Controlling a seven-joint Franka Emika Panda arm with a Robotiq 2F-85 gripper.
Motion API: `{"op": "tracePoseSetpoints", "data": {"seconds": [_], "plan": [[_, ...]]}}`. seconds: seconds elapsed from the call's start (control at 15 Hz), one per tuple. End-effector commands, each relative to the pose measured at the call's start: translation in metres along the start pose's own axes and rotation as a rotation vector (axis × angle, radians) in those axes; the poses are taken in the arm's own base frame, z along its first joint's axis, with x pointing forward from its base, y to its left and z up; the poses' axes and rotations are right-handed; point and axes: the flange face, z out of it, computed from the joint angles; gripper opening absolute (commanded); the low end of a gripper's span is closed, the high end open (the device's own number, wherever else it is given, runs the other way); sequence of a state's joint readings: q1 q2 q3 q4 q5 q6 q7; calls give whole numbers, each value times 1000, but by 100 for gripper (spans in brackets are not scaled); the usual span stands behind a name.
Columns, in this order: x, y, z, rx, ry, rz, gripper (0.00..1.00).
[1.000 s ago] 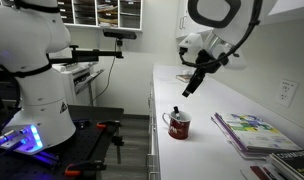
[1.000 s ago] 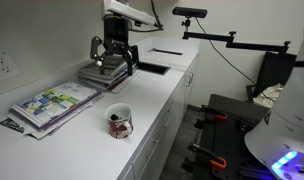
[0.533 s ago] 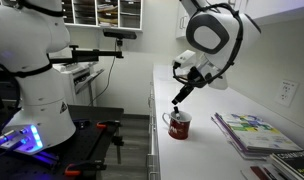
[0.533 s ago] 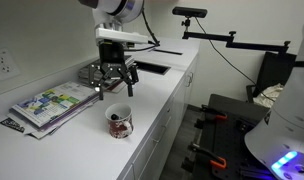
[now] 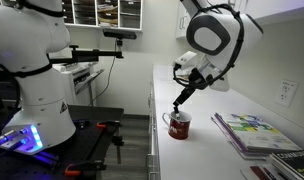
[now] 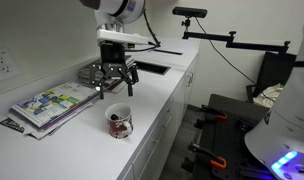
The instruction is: Remove the marker out of the cup
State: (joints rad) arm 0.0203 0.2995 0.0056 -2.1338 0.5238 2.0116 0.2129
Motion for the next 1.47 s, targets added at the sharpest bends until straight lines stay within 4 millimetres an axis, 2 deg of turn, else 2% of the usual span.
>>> {"op": "tracePoseSetpoints", "data": {"seconds": [0.0, 0.07, 0.13, 0.2, 0.53, 0.67, 0.87, 1.07, 1.13, 1.27, 1.4], "plan": [[12, 2, 9, 46, 54, 86, 100], [17, 2, 13, 46, 63, 105, 100], [20, 2, 17, 44, 73, 119, 91], [24, 2, 22, 40, 87, 134, 72], [33, 3, 29, 32, 96, 168, 34], [33, 2, 31, 29, 93, 173, 24], [34, 1, 40, 14, 73, 184, 18], [38, -2, 54, -1, 53, 186, 34], [40, -1, 57, -4, 52, 190, 47], [45, 0, 60, -6, 51, 198, 51], [48, 1, 63, -7, 45, 211, 39]]}}
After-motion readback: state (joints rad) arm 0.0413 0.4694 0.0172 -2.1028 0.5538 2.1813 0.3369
